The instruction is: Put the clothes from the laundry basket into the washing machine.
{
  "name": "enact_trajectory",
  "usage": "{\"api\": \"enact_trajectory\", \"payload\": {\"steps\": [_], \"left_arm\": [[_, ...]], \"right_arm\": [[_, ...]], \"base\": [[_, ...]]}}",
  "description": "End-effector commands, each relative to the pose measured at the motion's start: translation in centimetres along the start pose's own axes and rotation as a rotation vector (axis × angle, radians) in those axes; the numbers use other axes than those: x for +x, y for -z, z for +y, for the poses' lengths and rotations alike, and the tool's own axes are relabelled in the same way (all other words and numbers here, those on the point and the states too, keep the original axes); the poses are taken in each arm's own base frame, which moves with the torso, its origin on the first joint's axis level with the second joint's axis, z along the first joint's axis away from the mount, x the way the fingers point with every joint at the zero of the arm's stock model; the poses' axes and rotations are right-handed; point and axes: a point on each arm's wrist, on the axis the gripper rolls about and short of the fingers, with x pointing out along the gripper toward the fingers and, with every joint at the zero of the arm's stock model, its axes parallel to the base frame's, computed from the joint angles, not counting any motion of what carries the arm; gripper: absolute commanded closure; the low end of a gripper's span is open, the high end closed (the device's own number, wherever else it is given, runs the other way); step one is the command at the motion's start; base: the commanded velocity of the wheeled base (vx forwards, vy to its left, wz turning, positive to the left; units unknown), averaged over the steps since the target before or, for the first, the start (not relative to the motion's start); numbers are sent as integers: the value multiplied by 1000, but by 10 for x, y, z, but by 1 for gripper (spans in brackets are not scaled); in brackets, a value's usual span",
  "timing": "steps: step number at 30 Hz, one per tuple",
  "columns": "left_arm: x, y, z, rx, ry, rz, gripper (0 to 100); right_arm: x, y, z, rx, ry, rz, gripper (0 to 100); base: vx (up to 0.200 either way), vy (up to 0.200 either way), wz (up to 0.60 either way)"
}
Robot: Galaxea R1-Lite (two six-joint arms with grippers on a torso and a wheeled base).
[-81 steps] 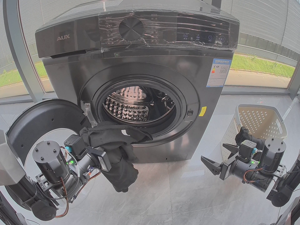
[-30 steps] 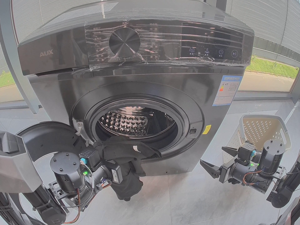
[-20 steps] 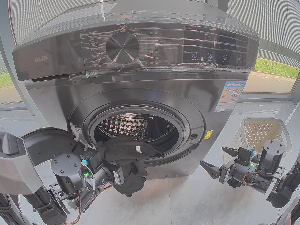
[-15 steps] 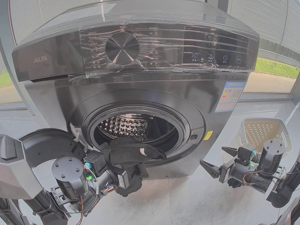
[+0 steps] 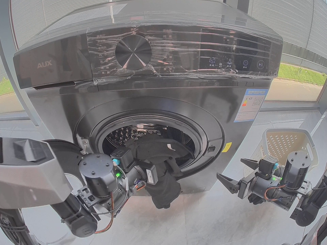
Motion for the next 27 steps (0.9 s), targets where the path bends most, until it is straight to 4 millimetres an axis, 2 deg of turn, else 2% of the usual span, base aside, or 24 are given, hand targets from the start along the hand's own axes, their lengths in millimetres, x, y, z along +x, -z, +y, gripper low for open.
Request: {"api": "enact_trajectory", "payload": {"steps": [1, 7, 11, 13, 14, 18, 22, 27], "left_arm": [[37, 33, 17, -11, -33, 50, 100], [58, 36, 17, -94, -37, 8, 100], [82, 48, 20, -78, -57, -16, 100], [83, 48, 20, -77, -59, -18, 100], [95, 53, 24, -63, -71, -35, 100], [116, 64, 39, -34, -99, -57, 100], [120, 75, 43, -16, -110, -20, 100], [138, 67, 51, -11, -138, 10, 100]], "right_arm": [[-1, 0, 3, -3, -13, 2, 0], [-1, 0, 5, -4, -19, 1, 0], [-2, 1, 5, -5, -18, 5, 0], [-2, 1, 5, -5, -18, 5, 0], [-2, 1, 5, -5, -20, 4, 0], [-2, 1, 5, -5, -21, 7, 0], [-2, 3, 9, -9, -36, 13, 0], [-2, 4, 11, -10, -44, 18, 0]], "base": [[0, 0, 0], [0, 0, 0], [0, 0, 0], [0, 0, 0], [0, 0, 0], [0, 0, 0], [0, 0, 0], [0, 0, 0]]}}
